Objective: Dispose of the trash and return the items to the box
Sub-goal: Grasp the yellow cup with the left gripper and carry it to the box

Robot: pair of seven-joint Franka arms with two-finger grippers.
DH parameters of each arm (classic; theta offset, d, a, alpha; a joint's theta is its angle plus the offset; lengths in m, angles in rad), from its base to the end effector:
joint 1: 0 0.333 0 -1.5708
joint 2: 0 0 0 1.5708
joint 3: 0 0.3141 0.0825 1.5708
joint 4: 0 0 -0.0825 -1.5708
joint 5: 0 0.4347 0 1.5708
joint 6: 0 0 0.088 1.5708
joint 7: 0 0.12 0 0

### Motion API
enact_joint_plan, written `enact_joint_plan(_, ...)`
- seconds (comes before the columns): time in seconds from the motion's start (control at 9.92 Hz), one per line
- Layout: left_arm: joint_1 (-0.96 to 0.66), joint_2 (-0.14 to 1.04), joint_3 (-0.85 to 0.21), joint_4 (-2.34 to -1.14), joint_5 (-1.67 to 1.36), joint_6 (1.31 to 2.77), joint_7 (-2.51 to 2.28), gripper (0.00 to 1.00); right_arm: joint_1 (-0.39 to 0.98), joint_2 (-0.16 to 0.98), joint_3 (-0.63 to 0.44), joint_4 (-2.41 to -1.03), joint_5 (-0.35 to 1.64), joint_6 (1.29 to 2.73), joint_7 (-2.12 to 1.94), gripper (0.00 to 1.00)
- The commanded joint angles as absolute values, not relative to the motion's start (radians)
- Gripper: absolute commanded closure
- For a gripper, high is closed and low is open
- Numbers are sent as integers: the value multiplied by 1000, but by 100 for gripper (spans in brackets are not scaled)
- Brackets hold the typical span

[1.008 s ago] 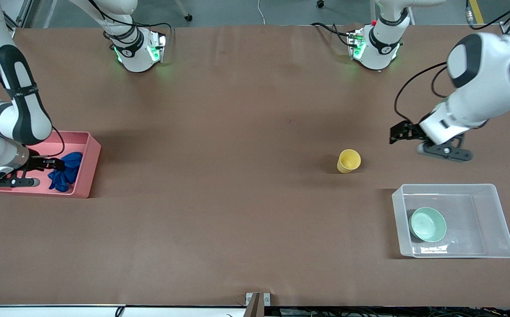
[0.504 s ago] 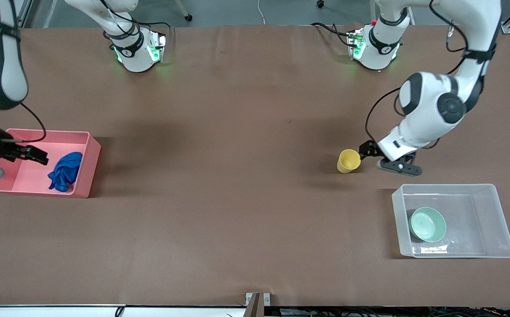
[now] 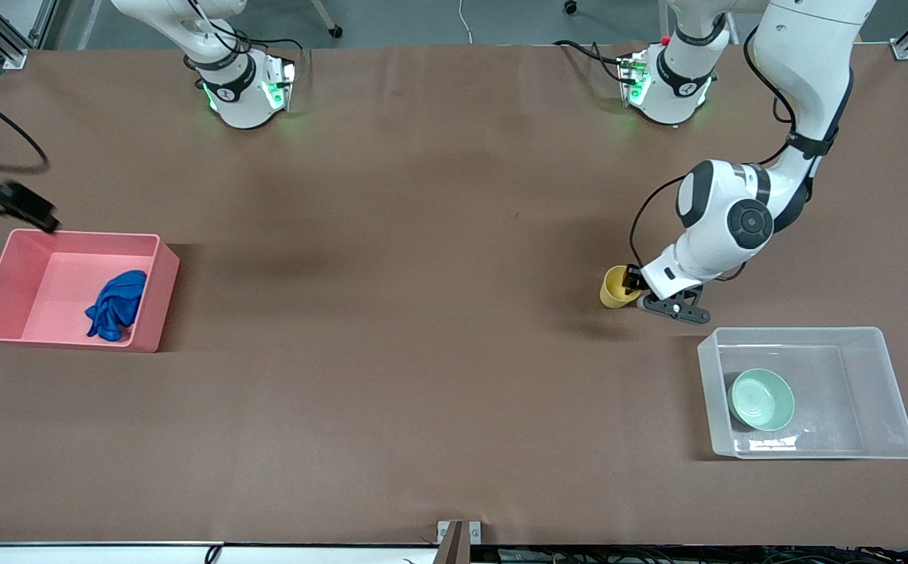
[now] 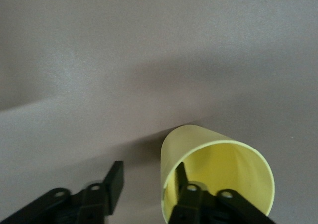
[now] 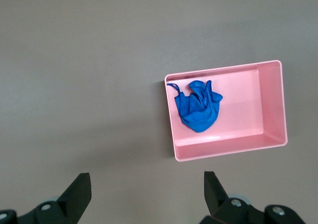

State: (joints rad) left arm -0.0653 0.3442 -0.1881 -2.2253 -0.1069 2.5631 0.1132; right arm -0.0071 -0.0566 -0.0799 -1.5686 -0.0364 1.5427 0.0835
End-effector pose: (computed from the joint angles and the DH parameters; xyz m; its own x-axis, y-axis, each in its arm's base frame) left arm 0.5573 -0.1481 0.1630 0.9648 -0.2628 0.0047 -0.2614 -0.9576 0.1211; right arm 0.5827 -0.0566 0.6419 0.9848 -0.1706 0.0331 -0.1716 -0.9847 0.0292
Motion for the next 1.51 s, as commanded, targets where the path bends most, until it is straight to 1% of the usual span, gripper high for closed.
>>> enact_joint_plan(0.0, -68, 316, -199, -2264, -84, 2574, 91, 100, -34, -48, -77, -1537, -9, 1497, 31, 0)
enact_joint_plan(0.1, -67, 283, -202, -2281, -84, 2554, 91, 100, -31, -45, -77, -1531, -11, 1500, 32, 0)
enact_joint_plan(0.3, -66, 209, -203, -2260, -84, 2440, 113, 100, -26, -40, -74, -1509, -20, 1494, 23, 0)
enact_joint_plan(0.4, -61, 201, -187, -2206, -84, 2397, 127, 100, -26, -40, -72, -1509, -9, 1497, 34, 0)
enact_joint_plan(0.5, -60, 213, -161, -2122, -84, 2352, 150, 100, -29, -40, -72, -1509, -9, 1496, 31, 0)
enact_joint_plan(0.61, -64, 236, -112, -2017, -84, 2298, 155, 100, -34, -40, -75, -1509, -9, 1494, 28, 0)
enact_joint_plan(0.71, -63, 270, -73, -1909, -84, 2246, 153, 100, -43, -40, -78, -1508, -9, 1493, 25, 0)
enact_joint_plan(0.91, -61, 397, 13, -1676, -93, 2165, 156, 100, -55, -40, -78, -1508, -9, 1491, 25, 0)
enact_joint_plan(1.11, -58, 527, 111, -1518, -113, 2161, 158, 100, -54, -40, -77, -1509, -9, 1491, 25, 0)
enact_joint_plan(1.31, -49, 636, 181, -1456, -178, 2163, 214, 100, -54, -41, -77, -1512, -9, 1491, 25, 0)
enact_joint_plan(1.41, -45, 672, 202, -1448, -199, 2167, 247, 100, -54, -41, -77, -1513, -9, 1490, 25, 0)
